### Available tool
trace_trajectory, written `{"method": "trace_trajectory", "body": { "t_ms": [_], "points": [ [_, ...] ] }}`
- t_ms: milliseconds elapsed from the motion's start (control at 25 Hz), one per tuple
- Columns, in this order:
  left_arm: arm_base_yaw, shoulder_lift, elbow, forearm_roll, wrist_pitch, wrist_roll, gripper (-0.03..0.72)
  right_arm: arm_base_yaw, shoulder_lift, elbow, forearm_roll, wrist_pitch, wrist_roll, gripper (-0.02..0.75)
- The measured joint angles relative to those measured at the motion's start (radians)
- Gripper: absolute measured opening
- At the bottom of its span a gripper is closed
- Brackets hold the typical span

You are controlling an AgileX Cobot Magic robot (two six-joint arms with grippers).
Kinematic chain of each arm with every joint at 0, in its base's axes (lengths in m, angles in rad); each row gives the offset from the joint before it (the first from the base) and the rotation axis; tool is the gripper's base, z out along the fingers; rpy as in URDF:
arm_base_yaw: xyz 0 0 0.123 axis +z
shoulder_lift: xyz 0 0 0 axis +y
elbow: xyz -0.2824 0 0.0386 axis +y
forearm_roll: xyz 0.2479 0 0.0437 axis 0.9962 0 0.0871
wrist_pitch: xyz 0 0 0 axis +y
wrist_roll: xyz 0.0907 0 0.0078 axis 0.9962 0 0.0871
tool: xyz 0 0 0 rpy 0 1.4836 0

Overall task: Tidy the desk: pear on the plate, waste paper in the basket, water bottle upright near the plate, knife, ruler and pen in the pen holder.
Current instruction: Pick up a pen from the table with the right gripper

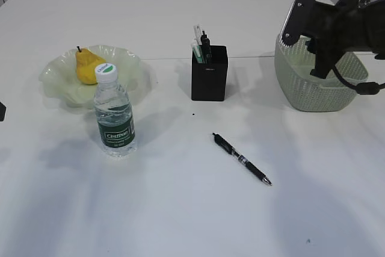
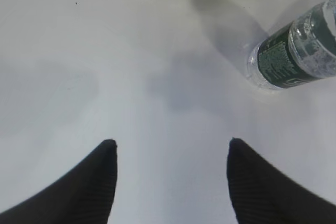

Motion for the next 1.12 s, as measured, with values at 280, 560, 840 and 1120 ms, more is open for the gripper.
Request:
{"method": "trace_trajectory", "body": {
  "t_ms": [280,560,840,1120],
  "points": [
    [0.000,0.000,0.000,0.000,-0.003,0.000,0.466,0.122,-0.041,0.002,0.178,0.056,0.009,0.284],
    [0.000,0.000,0.000,0.000,-0.003,0.000,0.466,0.238,-0.045,0.002,0.469,0.155,0.009,0.284],
    [0.000,0.000,0.000,0.000,-0.003,0.000,0.466,0.245,-0.045,0.002,0.844,0.278,-0.221,0.284],
    [0.000,0.000,0.000,0.000,-0.001,0.000,0.466,0.245,-0.045,-0.001,1.227,0.377,-0.501,0.284]
  ]
}}
